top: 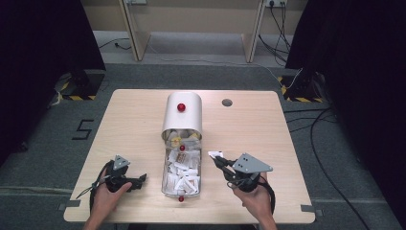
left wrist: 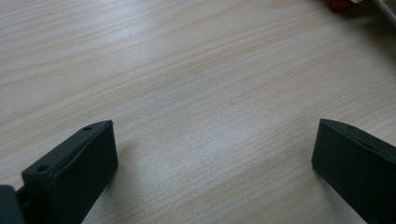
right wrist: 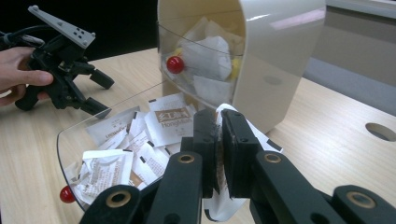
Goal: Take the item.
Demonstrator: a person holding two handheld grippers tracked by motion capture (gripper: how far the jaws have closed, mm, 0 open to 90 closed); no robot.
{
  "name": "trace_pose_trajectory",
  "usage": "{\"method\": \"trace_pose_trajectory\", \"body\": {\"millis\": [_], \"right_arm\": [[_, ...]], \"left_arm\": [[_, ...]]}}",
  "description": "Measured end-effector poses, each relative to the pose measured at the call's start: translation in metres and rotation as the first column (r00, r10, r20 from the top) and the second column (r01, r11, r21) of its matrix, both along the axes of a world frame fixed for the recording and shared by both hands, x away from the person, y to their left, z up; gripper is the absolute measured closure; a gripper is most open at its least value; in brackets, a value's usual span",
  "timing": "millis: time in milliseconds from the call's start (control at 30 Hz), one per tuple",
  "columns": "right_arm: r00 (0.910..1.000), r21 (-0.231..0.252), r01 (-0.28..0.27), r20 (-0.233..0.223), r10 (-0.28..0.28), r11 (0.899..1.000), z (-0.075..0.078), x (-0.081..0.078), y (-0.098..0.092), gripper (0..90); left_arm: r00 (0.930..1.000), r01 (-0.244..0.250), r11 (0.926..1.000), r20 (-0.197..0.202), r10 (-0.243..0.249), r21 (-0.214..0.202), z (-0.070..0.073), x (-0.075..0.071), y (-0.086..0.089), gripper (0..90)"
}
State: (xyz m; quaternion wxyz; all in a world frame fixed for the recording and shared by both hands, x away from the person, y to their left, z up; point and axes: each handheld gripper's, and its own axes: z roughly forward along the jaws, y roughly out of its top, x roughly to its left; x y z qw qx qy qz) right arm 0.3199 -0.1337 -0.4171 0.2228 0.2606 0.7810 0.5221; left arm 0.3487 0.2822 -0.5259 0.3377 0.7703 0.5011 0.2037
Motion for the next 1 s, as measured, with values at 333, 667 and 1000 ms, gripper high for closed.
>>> {"method": "trace_pose_trajectory", "body": {"millis": [333,667,1000], "right_arm": [[0.9991,0.000,0.042,0.000,-0.042,0.999,-0.001,0.004,-0.013,85.2],[0.9973,0.007,0.074,-0.002,-0.074,0.997,-0.001,0.006,-0.024,85.2],[0.9947,0.012,0.103,-0.003,-0.103,0.995,-0.001,0.009,-0.034,85.1]], "left_arm": [[1.0000,0.000,1.0000,0.000,0.000,0.000,0.000,0.000,0.000,0.0],[1.0000,0.000,1.0000,0.000,0.000,0.000,0.000,0.000,0.000,0.0],[1.0000,0.000,1.0000,0.000,0.000,0.000,0.000,0.000,0.000,0.0]]}}
